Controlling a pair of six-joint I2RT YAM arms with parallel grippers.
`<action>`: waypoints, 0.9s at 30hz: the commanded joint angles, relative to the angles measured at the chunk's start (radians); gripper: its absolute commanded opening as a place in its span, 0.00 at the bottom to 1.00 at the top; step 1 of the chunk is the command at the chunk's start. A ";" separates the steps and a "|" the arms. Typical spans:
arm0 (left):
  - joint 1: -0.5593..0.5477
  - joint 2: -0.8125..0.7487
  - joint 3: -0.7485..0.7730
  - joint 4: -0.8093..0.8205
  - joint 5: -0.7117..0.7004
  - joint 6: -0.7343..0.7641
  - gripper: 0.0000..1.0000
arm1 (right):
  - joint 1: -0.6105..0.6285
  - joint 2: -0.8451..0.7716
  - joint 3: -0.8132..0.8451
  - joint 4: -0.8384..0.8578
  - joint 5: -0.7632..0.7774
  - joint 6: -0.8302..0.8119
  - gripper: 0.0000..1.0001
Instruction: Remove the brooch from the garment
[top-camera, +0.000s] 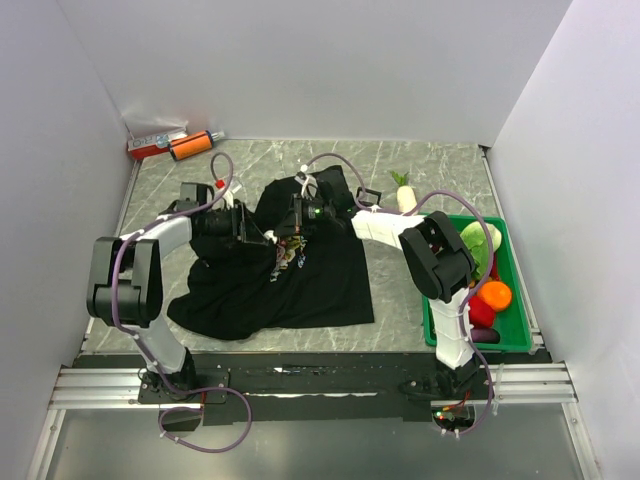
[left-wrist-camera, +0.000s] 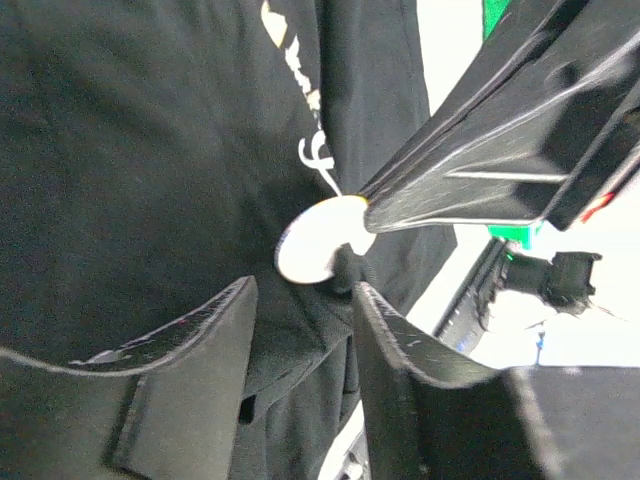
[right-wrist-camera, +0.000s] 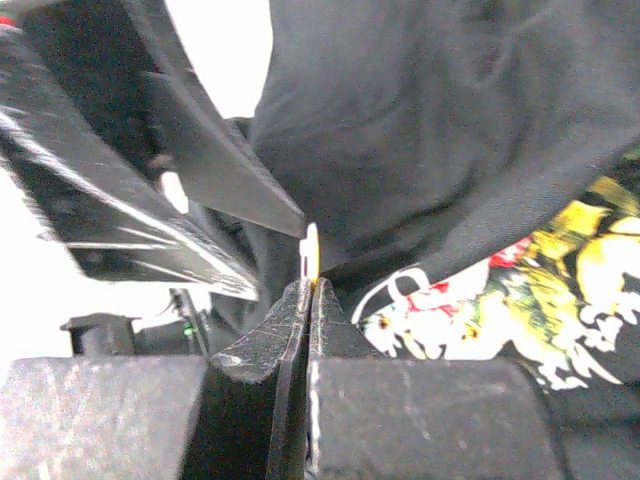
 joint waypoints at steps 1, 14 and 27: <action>0.001 0.019 -0.048 0.090 0.124 -0.032 0.51 | -0.012 0.006 -0.012 0.147 -0.082 0.049 0.00; 0.042 0.063 -0.134 0.364 0.257 -0.162 0.37 | -0.026 0.008 -0.049 0.157 -0.115 0.061 0.00; 0.047 0.122 -0.159 0.512 0.274 -0.260 0.32 | -0.026 0.035 -0.029 0.139 -0.133 0.052 0.00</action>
